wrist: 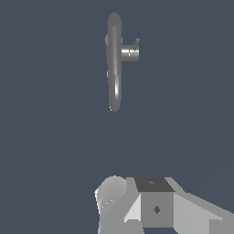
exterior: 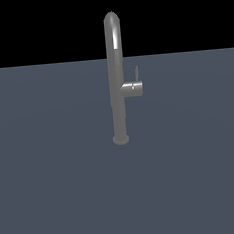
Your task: Turn on the faucet by rotating a designated handle.
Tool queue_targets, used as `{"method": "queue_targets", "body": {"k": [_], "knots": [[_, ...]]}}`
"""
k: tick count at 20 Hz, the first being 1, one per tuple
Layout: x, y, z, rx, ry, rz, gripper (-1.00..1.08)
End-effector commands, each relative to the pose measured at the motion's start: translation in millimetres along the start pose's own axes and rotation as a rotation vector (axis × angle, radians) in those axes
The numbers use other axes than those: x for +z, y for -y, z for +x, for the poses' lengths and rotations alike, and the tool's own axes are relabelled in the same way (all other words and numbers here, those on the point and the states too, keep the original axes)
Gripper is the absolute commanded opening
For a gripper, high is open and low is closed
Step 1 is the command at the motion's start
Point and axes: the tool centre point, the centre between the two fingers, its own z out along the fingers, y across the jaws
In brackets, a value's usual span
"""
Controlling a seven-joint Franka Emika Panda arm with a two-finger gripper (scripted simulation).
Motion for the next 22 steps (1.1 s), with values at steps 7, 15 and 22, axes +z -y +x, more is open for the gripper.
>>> {"method": "queue_targets", "body": {"k": [7,15,22], "knots": [[0,1,4,0.013,0.013,0.013,-1.0],[2,3,24,0.07,0.073,0.07,-1.0],[7,5,56,0.16,0.168,0.162,-1.0]]}}
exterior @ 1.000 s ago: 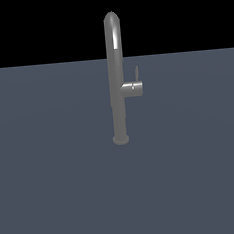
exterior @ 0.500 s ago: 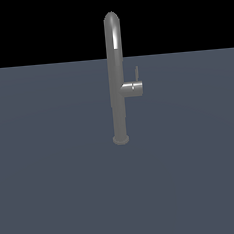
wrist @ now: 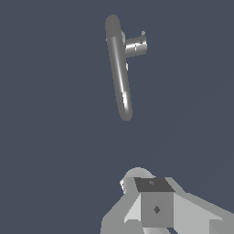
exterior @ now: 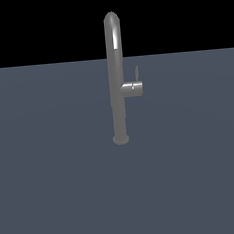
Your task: Turn on the faucet by rotating a designated handle.
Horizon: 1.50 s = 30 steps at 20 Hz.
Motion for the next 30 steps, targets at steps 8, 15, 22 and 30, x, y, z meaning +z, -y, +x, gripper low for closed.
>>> {"method": "queue_targets", "body": {"k": [8,15,22,30], "knots": [[5,5,51,0.147,0.154,0.149,-1.0],[15,4,91,0.263,0.276,0.268,-1.0],[30,0,131,0.384,0.404,0.396,-1.0],[56,-9,176,0.536,0.566,0.556,-1.0]]}}
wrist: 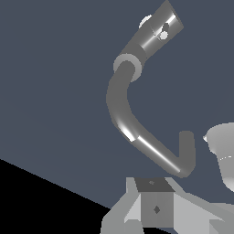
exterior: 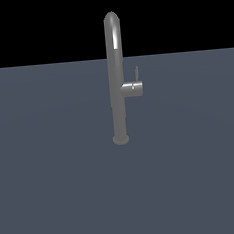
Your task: Turn on the faucet by rotating a designated handle.
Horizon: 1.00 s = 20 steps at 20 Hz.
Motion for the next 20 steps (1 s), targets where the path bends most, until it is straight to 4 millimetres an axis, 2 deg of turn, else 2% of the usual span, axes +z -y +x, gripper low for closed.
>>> {"method": "queue_targets", "body": {"k": [1,10,20], "knots": [[0,2,17,0.049,0.053,0.052,-1.0],[10,4,79,0.23,0.246,0.243,-1.0],[35,-3,141,0.426,0.452,0.448,-1.0]]}}
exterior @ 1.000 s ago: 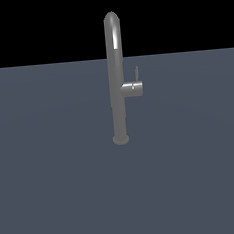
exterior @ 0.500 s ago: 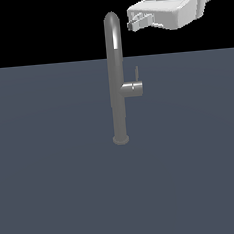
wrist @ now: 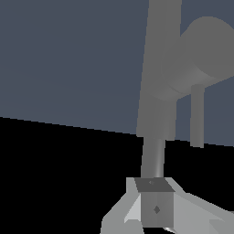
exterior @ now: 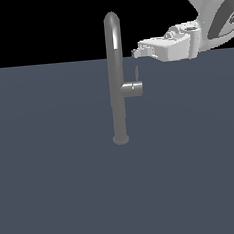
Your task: Turn on the faucet by rotating a designated handle.
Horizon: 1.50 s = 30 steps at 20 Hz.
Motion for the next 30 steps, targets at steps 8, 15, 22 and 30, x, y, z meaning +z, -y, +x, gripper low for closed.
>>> {"method": "queue_targets", "body": {"k": [8,15,22,30], "knots": [[6,4,40,0.118,0.125,0.124,-1.0],[8,4,48,0.141,0.149,0.148,-1.0],[8,4,46,0.137,0.146,0.144,-1.0],[10,-17,33,0.137,0.146,0.144,-1.0]]}}
